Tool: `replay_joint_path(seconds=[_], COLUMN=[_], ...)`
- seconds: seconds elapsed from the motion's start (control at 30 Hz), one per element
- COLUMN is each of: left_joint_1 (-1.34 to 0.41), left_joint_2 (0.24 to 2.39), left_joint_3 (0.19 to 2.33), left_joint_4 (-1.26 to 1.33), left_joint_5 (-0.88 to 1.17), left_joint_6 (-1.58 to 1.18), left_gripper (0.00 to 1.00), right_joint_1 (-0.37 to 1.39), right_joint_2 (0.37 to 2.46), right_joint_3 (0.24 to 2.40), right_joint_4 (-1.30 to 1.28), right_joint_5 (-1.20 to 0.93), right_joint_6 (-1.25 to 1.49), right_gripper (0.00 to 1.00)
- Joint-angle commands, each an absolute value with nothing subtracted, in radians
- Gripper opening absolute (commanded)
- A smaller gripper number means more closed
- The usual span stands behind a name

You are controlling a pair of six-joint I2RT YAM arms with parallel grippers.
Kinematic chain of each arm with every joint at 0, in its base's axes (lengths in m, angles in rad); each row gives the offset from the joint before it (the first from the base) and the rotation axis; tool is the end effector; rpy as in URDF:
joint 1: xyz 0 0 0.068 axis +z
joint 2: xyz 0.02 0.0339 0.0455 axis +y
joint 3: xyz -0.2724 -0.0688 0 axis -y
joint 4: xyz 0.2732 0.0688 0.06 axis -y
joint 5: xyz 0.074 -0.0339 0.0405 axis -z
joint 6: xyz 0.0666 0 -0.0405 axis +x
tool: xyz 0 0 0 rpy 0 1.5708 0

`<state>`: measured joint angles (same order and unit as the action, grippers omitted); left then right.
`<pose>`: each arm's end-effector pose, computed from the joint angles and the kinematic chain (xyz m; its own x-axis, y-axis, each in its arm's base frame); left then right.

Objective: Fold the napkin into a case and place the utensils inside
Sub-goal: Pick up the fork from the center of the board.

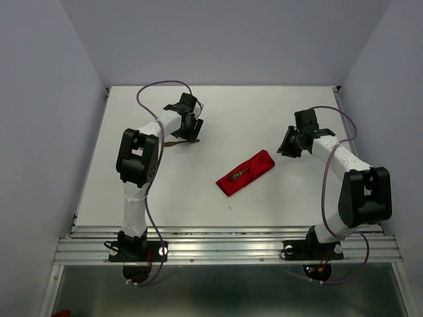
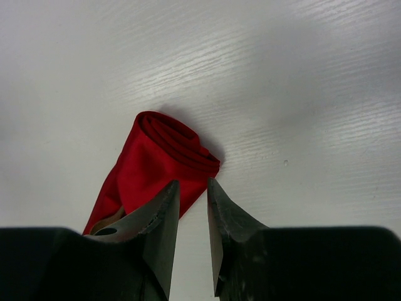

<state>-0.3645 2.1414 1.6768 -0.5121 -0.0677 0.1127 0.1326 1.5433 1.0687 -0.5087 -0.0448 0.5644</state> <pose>0.4845 -0.1800 0.1576 -0.7333 0.3999 -0.5499 0.4053 0.9064 0.1187 0.3573 0.0507 0.1973 -0.7809 0.4349 -0.4484 0.3089 0.8927 0.3280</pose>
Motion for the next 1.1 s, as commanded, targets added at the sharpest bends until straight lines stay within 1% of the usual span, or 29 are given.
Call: replay_joint_path(seconds=[0.0,0.13,0.2,0.27,0.33,0.37,0.4,0.43,0.5,0.57,0.63,0.7,0.83,0.93,1.0,1.03,1.07], left_joint_1=[-0.36,-0.354,-0.353,-0.347,-0.345,-0.345,-0.345,-0.345,-0.345,-0.347,-0.348,-0.362,-0.409,-0.443,-0.463,-0.463,-0.474], left_joint_2=[2.167,2.198,2.203,2.206,2.209,2.209,2.206,2.204,2.197,2.188,2.171,2.151,2.112,2.083,2.059,2.051,2.045], left_joint_3=[1.673,1.684,1.683,1.687,1.693,1.695,1.697,1.698,1.698,1.697,1.672,1.634,1.559,1.494,1.451,1.441,1.433], left_joint_4=[-0.509,-0.52,-0.514,-0.512,-0.517,-0.517,-0.522,-0.522,-0.525,-0.523,-0.505,-0.485,-0.466,-0.453,-0.443,-0.443,-0.443], left_joint_5=[-0.069,-0.075,-0.075,-0.069,-0.061,-0.061,-0.058,-0.051,-0.046,-0.015,0.082,0.119,0.1,0.075,0.068,0.066,0.071], left_joint_6=[0.158,0.152,0.147,0.143,0.13,0.124,0.115,0.11,0.098,0.066,0.025,-0.003,-0.141,-0.234,-0.276,-0.288,-0.297], left_gripper=[0.74,0.7,0.66,0.59,0.46,0.35,0.27,0.17,0.08,0.03,0.02,0.02,0.06,0.11,0.19,0.19,0.27], right_joint_1=[0.14,0.14,0.14,0.14,0.14,0.14,0.14,0.14,0.14,0.14,0.14,0.14,0.14,0.14,0.14,0.14,0.14], right_joint_2=[1.519,1.52,1.52,1.522,1.526,1.526,1.528,1.528,1.528,1.528,1.532,1.532,1.526,1.525,1.52,1.52,1.519], right_joint_3=[1.075,1.078,1.077,1.074,1.072,1.071,1.071,1.071,1.071,1.072,1.072,1.074,1.068,1.065,1.062,1.06,1.058], right_joint_4=[-0.491,-0.494,-0.495,-0.494,-0.491,-0.489,-0.488,-0.488,-0.485,-0.483,-0.482,-0.48,-0.477,-0.476,-0.476,-0.474,-0.472], right_joint_5=[-0.052,-0.046,-0.045,-0.044,-0.048,-0.049,-0.051,-0.051,-0.052,-0.052,-0.055,-0.058,-0.06,-0.064,-0.063,-0.064,-0.063], right_joint_6=[0.557,0.555,0.554,0.554,0.555,0.557,0.557,0.557,0.558,0.558,0.56,0.563,0.564,0.564,0.565,0.563,0.564], right_gripper=[0.3,0.3,0.3,0.3,0.3,0.3,0.3,0.3,0.3,0.3,0.3,0.3,0.3,0.3,0.3,0.3,0.3])
